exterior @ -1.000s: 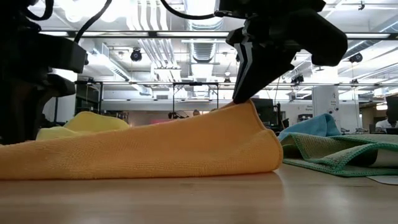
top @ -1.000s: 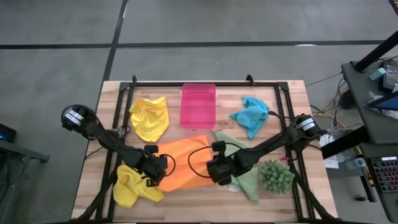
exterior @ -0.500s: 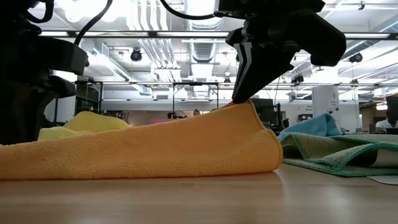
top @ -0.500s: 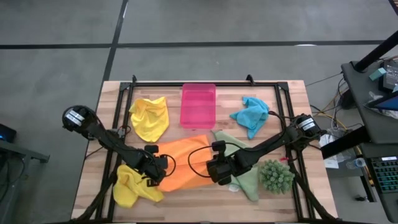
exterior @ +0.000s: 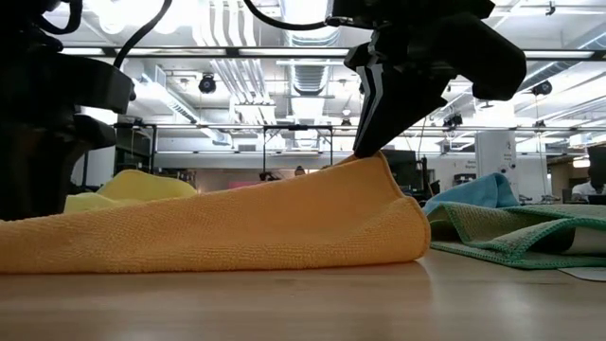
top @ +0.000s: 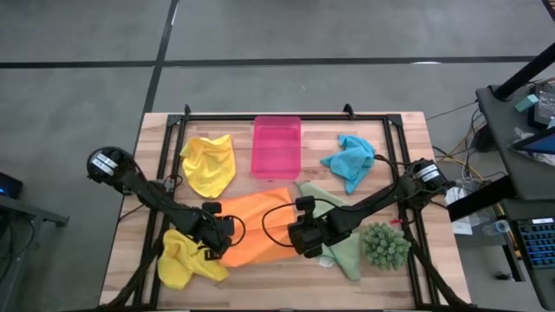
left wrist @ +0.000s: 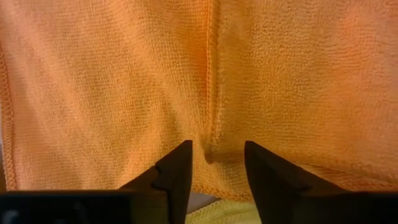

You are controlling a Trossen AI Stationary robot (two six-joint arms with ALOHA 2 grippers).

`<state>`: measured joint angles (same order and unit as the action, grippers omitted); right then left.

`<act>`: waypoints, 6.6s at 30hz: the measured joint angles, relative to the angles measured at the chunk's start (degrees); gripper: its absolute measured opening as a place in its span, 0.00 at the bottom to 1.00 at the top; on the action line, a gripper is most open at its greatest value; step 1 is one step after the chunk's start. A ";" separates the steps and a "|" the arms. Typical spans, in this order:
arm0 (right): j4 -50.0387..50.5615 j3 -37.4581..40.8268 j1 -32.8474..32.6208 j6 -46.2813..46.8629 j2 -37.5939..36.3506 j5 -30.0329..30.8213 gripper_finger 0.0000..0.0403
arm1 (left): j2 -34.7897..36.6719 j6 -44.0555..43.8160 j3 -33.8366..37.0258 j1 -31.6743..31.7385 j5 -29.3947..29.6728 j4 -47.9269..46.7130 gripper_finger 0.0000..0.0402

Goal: Fold microfiber towels
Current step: Fold the orange towel

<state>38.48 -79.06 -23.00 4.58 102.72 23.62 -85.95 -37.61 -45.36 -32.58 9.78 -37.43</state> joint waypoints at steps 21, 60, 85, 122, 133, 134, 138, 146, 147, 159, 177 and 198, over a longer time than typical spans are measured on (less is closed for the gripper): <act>0.00 0.01 0.00 -0.09 0.00 0.00 0.02 | 0.59 3.45 -0.07 -0.02 -1.77 -0.31 0.08; 0.01 0.01 0.00 0.33 -0.02 0.00 0.02 | 0.50 6.40 0.48 -0.02 -4.14 4.02 0.27; -0.02 0.00 0.00 0.35 -0.02 0.00 0.02 | -0.13 6.77 0.02 -0.02 1.03 -0.54 0.27; -0.21 -0.51 0.95 -2.26 -0.70 1.19 0.02 | 1.27 6.84 -6.34 -0.01 -1.63 -15.40 0.00; -1.07 -0.49 6.98 -7.46 -0.24 5.40 0.02 | 1.46 6.60 -5.16 3.08 7.01 -22.18 0.00; -1.32 -0.38 7.64 -7.93 -0.18 5.38 0.02 | 1.46 6.56 -5.16 3.55 7.84 -23.25 0.00; -2.66 -0.30 9.55 -9.74 -0.17 5.39 0.02 | 1.46 6.78 -4.67 5.66 9.23 -25.32 0.00; -4.37 0.08 12.17 -12.16 -0.17 5.03 0.02 | 1.46 6.97 -3.72 9.00 11.92 -25.11 0.00; -4.41 0.08 12.40 -12.23 -0.17 5.03 0.02 | 1.46 7.06 -3.72 9.27 11.96 -25.14 0.00; -4.94 0.08 13.68 -12.15 -0.17 4.77 0.03 | 1.46 9.60 -3.72 10.40 12.11 -24.58 0.00; -6.21 0.14 15.67 -11.69 -0.17 4.87 0.20 | 1.46 8.09 -1.23 11.47 13.27 -24.65 0.07; -2.96 0.14 10.51 -1.86 -1.07 2.27 0.17 | 2.60 6.45 -6.60 10.67 1.81 -15.18 0.43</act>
<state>35.52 -78.91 -12.49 2.72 101.65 25.88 -83.35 -31.16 -51.96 -21.91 11.59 -52.61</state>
